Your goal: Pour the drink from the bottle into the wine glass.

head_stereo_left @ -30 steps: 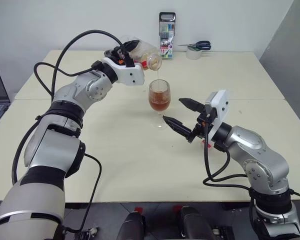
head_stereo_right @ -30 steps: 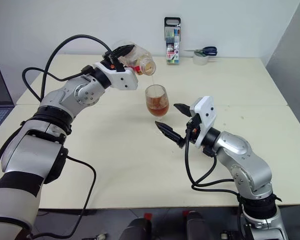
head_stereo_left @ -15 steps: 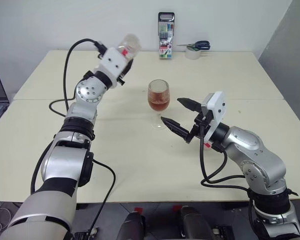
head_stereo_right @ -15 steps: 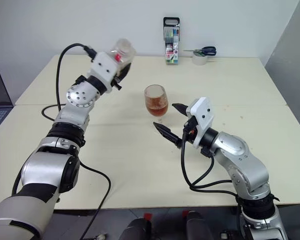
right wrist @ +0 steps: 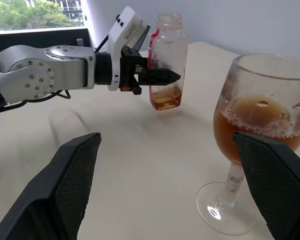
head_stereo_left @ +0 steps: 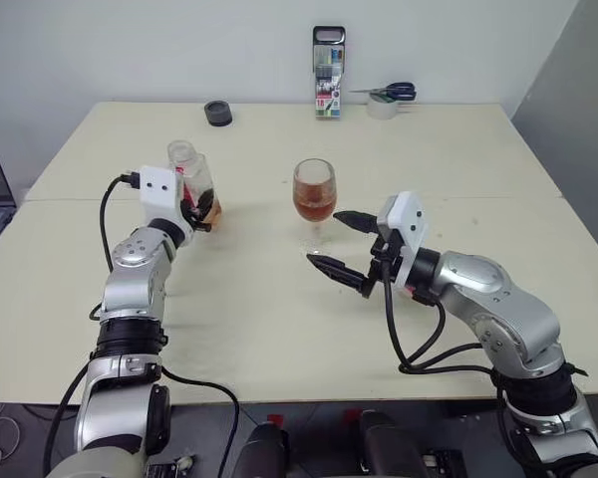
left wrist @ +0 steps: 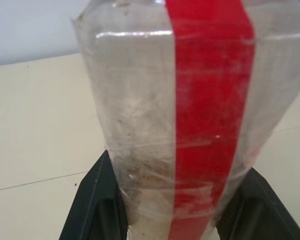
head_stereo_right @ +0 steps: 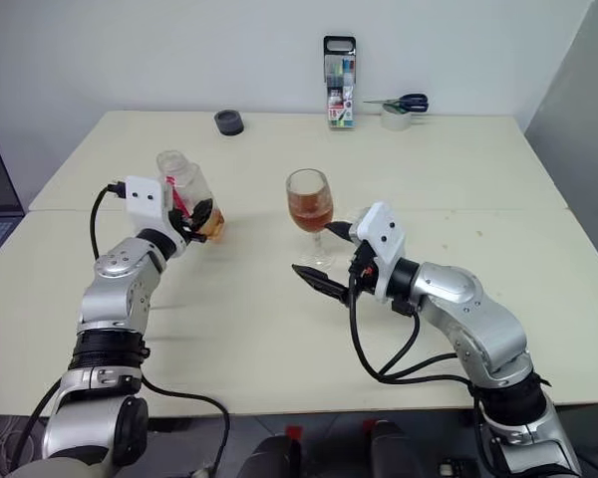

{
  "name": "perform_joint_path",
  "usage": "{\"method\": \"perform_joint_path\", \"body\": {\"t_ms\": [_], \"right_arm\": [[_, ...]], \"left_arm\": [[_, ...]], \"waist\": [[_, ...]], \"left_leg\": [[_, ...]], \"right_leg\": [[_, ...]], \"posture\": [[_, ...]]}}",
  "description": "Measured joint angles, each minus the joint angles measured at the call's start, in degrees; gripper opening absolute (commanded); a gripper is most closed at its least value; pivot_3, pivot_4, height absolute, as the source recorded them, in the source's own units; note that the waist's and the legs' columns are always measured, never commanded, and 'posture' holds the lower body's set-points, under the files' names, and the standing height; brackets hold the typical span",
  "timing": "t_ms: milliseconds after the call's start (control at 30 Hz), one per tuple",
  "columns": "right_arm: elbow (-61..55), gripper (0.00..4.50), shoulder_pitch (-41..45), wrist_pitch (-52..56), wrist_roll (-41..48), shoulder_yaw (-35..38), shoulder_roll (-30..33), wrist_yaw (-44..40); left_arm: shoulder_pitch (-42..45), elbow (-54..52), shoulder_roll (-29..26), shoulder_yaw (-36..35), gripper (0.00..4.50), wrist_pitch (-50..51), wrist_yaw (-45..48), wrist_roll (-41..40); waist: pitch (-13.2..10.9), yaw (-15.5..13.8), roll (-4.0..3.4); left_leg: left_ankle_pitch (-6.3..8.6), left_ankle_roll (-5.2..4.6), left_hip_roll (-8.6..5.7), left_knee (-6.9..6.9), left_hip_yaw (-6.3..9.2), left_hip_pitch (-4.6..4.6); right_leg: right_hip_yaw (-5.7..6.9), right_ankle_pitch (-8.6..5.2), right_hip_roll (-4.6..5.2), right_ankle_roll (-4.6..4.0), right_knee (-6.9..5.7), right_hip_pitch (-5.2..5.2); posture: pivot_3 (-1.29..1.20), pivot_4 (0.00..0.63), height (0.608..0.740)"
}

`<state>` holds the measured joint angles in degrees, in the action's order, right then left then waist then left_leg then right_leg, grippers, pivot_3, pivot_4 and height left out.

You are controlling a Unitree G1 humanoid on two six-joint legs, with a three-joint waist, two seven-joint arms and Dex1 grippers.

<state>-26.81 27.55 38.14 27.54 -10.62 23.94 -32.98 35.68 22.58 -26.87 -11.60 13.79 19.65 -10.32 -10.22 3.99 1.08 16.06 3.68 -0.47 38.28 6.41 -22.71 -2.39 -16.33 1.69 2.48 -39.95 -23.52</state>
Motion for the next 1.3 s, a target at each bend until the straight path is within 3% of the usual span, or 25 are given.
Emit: {"method": "perform_joint_path", "body": {"t_ms": [100,400,700,900,1300], "right_arm": [[0.53,4.50,0.64,-0.11,-0.54,-0.26,-0.25,-0.61],[0.71,4.50,0.63,-0.10,-1.39,-0.56,-0.92,-0.77],[1.00,4.50,-0.28,-0.45,-1.97,-0.59,-1.85,-0.53],[6.01,4.50,-8.11,-6.31,-7.18,-0.63,-2.43,1.78],[7.90,4.50,-19.34,-18.66,-13.04,5.53,-10.84,12.40]], "left_arm": [[-1.97,0.46,-0.12,-0.20,1.71,-0.02,0.99,-0.56],[-4.81,2.01,0.03,-1.21,4.49,-0.39,4.36,-2.63],[-5.15,4.79,-0.69,0.81,4.49,-4.73,6.14,0.58],[-9.53,3.64,-0.70,1.11,4.49,-7.02,5.74,1.53],[-23.78,-15.26,2.40,-1.59,4.49,-1.94,0.79,-0.41]], "waist": [[0.00,-0.36,0.00],[0.02,-0.71,0.01],[0.02,-0.72,0.02],[0.05,-0.73,0.06],[0.07,-1.24,0.09]], "left_leg": [[0.00,0.00,0.01,-0.03,-0.04,0.04],[0.01,-0.01,0.01,-0.04,-0.04,0.03],[0.02,-0.04,0.01,-0.06,-0.06,0.04],[0.10,-0.17,0.02,-0.15,-0.13,0.09],[0.13,-0.22,0.04,-0.18,-0.14,0.20]], "right_leg": [[-0.02,0.00,0.00,0.00,0.00,0.00],[-0.01,0.00,0.01,0.00,0.01,0.00],[-0.03,0.00,0.01,0.00,0.02,0.00],[-0.09,0.00,0.01,0.00,0.03,-0.01],[-0.13,0.00,0.03,0.00,0.05,0.08]], "posture": [[0.00,0.150,0.740],[0.00,0.150,0.740],[0.00,0.150,0.740],[0.00,0.150,0.740],[0.00,0.150,0.740]]}}
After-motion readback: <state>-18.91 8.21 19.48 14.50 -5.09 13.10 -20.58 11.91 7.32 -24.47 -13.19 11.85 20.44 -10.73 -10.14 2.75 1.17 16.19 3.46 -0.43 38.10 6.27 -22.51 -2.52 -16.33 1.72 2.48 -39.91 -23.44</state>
